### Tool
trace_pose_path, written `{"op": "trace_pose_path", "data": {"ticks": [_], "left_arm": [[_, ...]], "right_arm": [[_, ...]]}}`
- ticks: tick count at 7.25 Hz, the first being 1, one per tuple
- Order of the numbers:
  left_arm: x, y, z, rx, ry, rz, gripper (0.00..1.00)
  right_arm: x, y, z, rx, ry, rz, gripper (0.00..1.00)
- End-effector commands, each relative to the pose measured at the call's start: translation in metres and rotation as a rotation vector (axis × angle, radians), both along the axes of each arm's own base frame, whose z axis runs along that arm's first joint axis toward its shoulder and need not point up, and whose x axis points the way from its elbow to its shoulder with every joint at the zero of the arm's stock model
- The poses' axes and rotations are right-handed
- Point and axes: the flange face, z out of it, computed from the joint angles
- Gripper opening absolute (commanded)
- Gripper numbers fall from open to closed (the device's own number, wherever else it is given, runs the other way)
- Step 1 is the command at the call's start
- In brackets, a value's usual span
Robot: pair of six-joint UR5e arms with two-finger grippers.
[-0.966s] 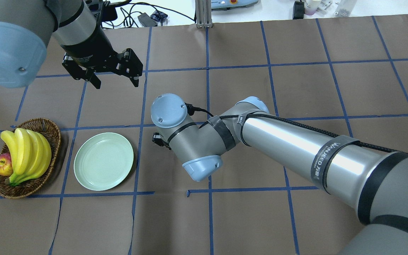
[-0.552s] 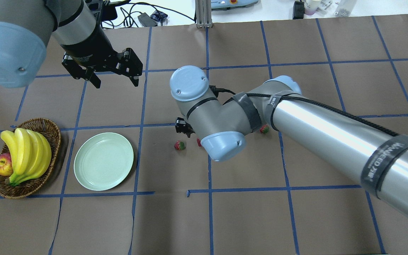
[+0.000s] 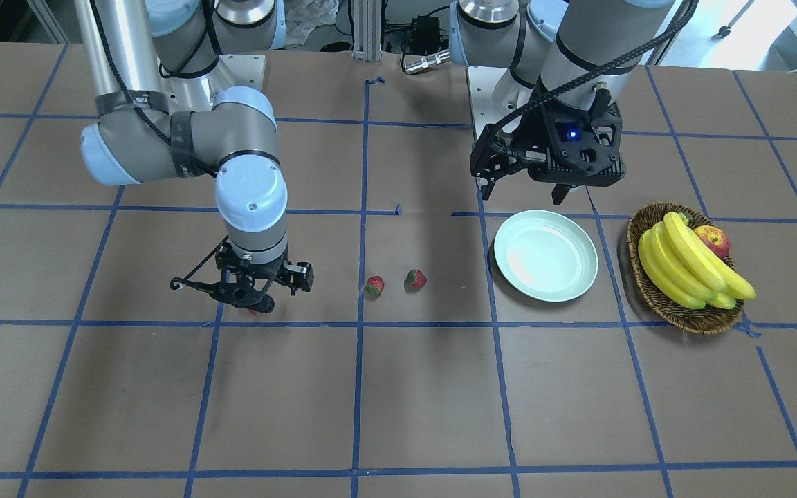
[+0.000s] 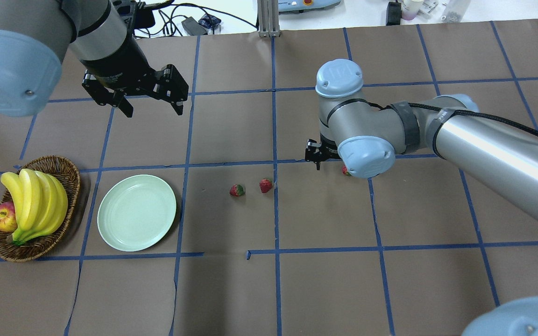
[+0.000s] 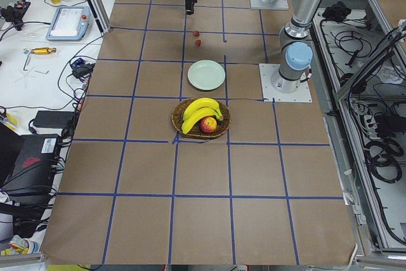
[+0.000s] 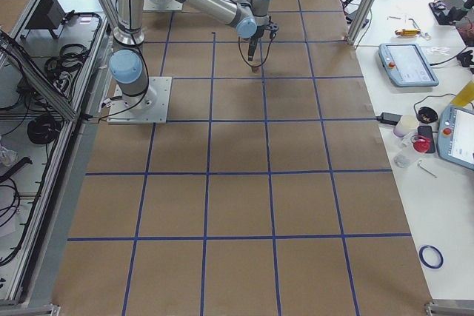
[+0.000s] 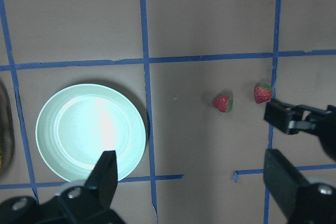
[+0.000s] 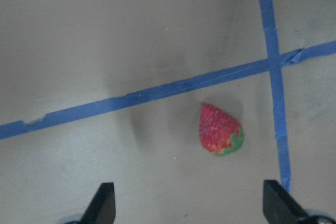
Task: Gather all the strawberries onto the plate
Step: 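Grasp the remaining far strawberry with the right gripper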
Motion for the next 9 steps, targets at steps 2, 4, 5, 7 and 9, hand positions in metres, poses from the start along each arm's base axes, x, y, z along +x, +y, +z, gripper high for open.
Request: {"op": "trace_pose_path", "data": {"ticks": [2,4,5,7,9], "left_arm": [[0.0,0.0,0.0,0.001,0.0,0.002,1.0],[-0.006,0.002,-0.001,0.003,0.0,-0.012,1.0],[-0.006,0.002,-0.001,0.003,0.0,-0.012,1.0],[-0.006,0.002,-0.001,0.003,0.0,-0.012,1.0],[-0.007,0.002,-0.002,0.004,0.0,-0.014,1.0]], "right_arm": [[-0.029,0.002,-0.021,-0.041,-0.043,0.038,0.69],[-0.027,0.0,-0.023,-0.043,-0.058,0.04,0.15],[-0.027,-0.002,-0.027,-0.051,-0.059,0.04,0.07],[-0.025,-0.009,-0.015,-0.085,-0.07,0.036,0.0],[0.003,-0.033,0.026,-0.165,-0.17,-0.029,0.0]]}}
